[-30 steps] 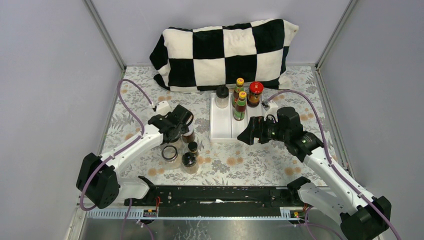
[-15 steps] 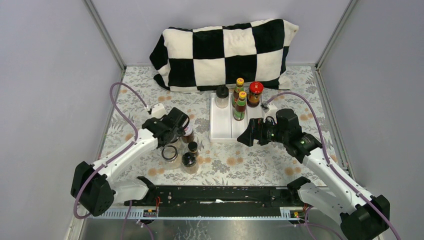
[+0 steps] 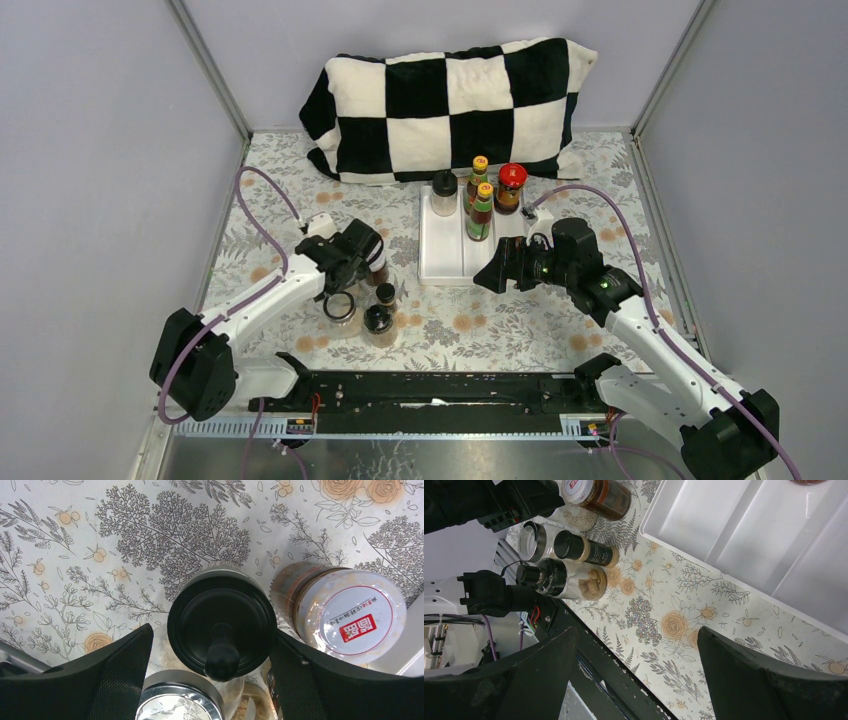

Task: Organize the condiment bottles
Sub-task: Pick up the bottle from the center of the board.

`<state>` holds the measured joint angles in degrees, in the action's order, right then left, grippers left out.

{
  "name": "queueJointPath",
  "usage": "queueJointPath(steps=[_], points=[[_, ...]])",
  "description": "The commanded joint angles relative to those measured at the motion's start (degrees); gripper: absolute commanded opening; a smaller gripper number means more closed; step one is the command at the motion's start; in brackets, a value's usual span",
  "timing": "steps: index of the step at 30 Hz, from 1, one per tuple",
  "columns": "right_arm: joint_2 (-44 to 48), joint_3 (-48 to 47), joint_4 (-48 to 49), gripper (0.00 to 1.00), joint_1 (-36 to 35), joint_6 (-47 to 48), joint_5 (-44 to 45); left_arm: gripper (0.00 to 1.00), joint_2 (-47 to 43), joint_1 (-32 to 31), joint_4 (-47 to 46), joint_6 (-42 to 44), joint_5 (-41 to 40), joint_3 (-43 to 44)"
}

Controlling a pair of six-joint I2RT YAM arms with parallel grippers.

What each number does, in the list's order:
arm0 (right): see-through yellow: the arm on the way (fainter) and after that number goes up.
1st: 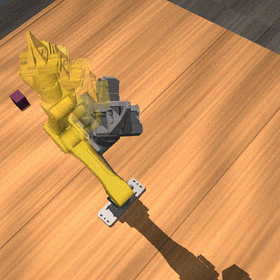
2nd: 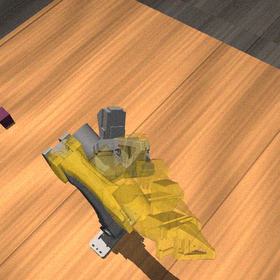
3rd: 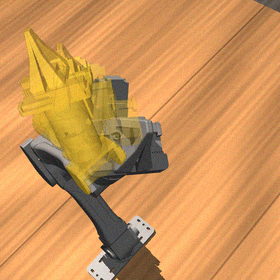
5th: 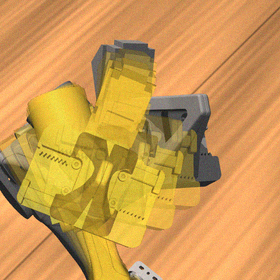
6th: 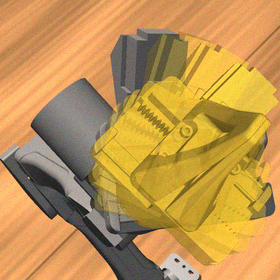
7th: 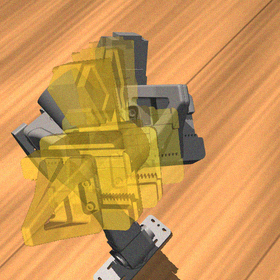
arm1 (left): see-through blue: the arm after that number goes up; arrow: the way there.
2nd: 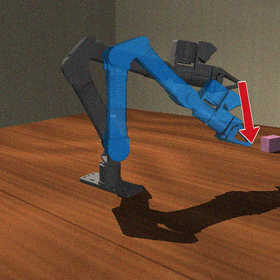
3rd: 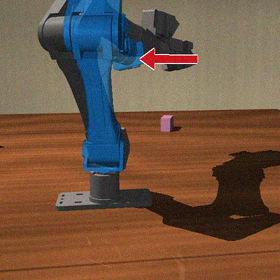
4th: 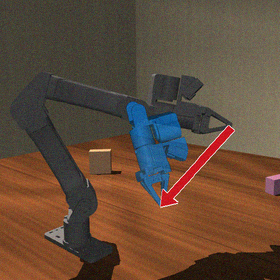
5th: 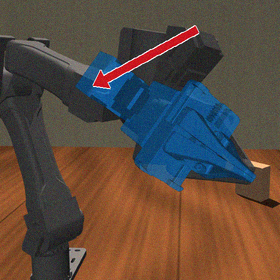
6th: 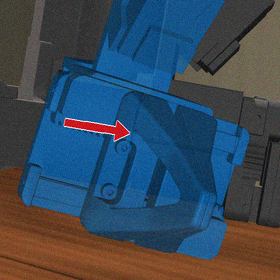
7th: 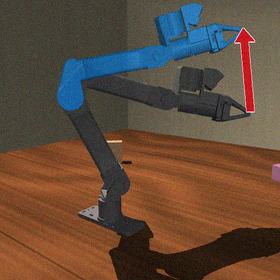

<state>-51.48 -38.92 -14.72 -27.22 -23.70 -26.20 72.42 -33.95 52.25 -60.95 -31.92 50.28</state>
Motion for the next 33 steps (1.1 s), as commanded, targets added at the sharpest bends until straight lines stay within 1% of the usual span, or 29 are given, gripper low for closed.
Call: queueJointPath(steps=[1, 7, 9, 12, 17, 21, 23, 31, 33], points=[[0.78, 0.09, 1.31, 0.96, -0.42, 0.07, -0.86, 0.87, 1.04, 0.84, -1.04, -1.35, -1.35, -1.18], [0.77, 0.55, 1.54, 0.96, -0.46, 0.05, -0.89, 0.86, 2.25, 2.62, -3.16, 0.56, -1.49, -1.62], [0.86, 0.65, 1.49, 0.96, -0.46, 0.08, -0.88, 0.84, 2.3, 3.19, -3.97, 1.17, -1.31, -1.87], [0.99, 0.83, 1.48, 0.96, -0.45, 0.11, -0.79, 0.74, 2.37, 3.87, -5.03, 2.08, -0.89, -2.2], [0.86, 1.08, 1.73, 0.96, -0.42, 0.15, -0.72, 0.53, 1.98, 3.98, -5.49, 2.7, -0.93, -2.21], [0.8, 1.28, 2.04, 0.95, -0.46, -0.02, -0.79, 0.44, 1.23, 3.98, -5.33, 4.4, -1.21, -1.32], [0.73, 1.36, 2.11, 0.95, -0.43, -0.2, -0.83, 0.38, 0.62, 3.98, -5.32, 5.81, -1.51, -0.49], [0.77, 1.37, 2.1, 0.95, -0.41, -0.12, -0.79, 0.34, -1.13, 4.01, -5.32, 12.23, -1.58, 6.32], [0.84, 1.28, 1.88, 0.95, -0.43, 0.03, -0.56, 0.31, -1.08, 4.03, -5.32, 13.85, -1.57, 8.52]])
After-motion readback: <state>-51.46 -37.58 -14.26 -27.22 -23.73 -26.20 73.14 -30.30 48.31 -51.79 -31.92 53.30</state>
